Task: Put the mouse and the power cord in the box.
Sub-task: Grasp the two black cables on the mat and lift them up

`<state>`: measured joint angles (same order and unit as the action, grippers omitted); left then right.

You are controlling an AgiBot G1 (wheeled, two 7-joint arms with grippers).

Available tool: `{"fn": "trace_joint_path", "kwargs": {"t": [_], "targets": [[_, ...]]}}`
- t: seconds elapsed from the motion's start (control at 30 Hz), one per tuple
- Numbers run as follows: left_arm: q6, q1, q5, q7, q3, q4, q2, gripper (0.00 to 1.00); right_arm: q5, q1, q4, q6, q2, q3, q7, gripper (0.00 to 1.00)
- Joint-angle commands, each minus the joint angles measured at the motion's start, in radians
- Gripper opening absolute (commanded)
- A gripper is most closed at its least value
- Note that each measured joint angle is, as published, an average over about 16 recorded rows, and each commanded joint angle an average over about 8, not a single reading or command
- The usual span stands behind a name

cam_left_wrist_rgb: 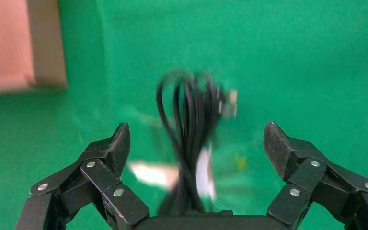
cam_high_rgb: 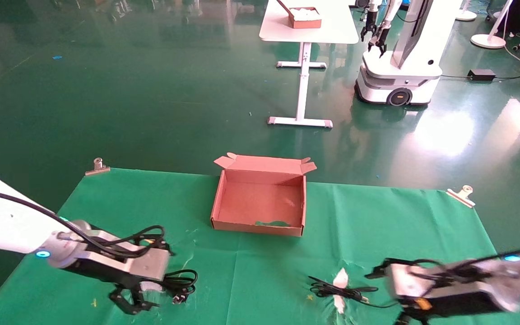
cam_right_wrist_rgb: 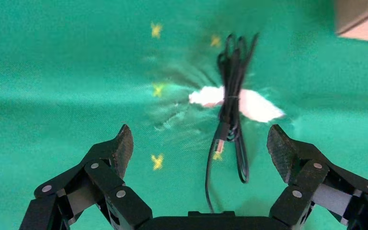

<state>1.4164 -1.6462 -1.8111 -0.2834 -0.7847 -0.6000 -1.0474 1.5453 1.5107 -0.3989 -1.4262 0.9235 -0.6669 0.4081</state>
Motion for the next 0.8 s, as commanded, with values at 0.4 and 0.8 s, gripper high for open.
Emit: {"fn": "trace_joint_path", "kwargs": {"t": [0.4, 0.8], "targets": [[-0.148, -0.042, -0.040, -0.163, -0.012, 0.345, -0.085, 1.00, 0.102, 0.101, 0.298, 0.130, 0.164, -0.057, 0.222, 1.00], [-0.231, -0.063, -0.064, -0.185, -0.024, 0.490, -0.143, 0.65, 0.086, 0.108, 0.372, 0.153, 0.174, -0.046, 0.296, 0.25]]}}
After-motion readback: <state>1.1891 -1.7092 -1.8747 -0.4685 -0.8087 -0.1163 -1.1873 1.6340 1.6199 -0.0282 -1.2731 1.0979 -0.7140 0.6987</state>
